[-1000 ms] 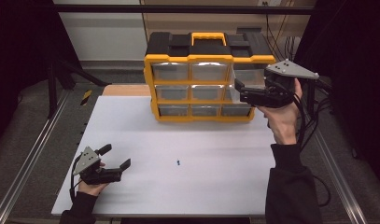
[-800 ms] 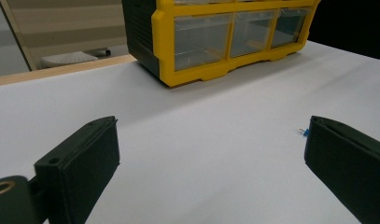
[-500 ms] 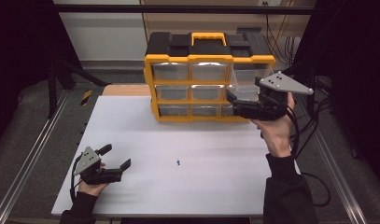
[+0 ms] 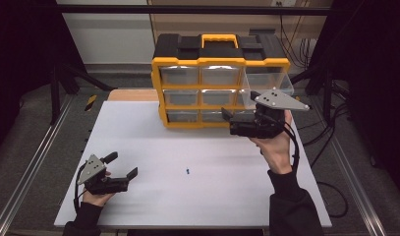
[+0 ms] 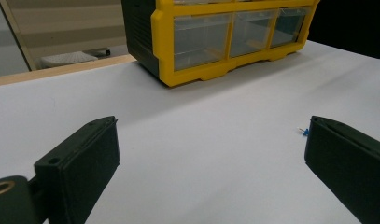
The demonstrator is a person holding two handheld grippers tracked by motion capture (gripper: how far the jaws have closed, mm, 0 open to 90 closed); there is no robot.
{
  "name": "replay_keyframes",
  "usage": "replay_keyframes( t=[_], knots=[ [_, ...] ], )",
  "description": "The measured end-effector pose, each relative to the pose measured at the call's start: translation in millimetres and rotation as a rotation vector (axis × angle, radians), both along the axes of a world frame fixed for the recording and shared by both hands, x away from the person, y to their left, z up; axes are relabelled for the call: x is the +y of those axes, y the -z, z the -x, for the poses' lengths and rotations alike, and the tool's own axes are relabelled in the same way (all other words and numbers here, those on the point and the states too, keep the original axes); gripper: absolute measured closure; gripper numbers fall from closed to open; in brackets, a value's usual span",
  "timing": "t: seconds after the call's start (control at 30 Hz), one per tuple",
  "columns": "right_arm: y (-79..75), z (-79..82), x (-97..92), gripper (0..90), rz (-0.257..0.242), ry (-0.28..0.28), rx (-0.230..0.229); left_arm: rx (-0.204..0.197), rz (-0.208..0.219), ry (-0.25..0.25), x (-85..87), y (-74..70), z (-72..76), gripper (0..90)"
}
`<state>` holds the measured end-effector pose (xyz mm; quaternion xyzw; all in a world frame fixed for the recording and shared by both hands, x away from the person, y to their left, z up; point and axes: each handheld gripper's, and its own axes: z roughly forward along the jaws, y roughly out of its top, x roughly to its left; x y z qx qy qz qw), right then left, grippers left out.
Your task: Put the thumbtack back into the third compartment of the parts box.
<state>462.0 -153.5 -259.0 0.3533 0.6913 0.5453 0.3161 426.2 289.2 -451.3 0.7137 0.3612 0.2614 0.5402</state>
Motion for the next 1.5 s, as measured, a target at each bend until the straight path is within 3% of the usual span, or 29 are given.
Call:
replay_keyframes(
  t=[0.4, 1.5],
  knots=[
    [25.3, 0.6, 20.1, 6.0, -0.011, -0.062, 0.035, 0.0, 0.002, -0.002, 0.2, 0.0, 0.0, 2.9],
    [97.5, 0.2, 49.3, 7.7, 0.034, -0.098, 0.162, -0.001, 0.0, 0.0, -0.1, 0.0, 0.0, 2.8]
  ],
)
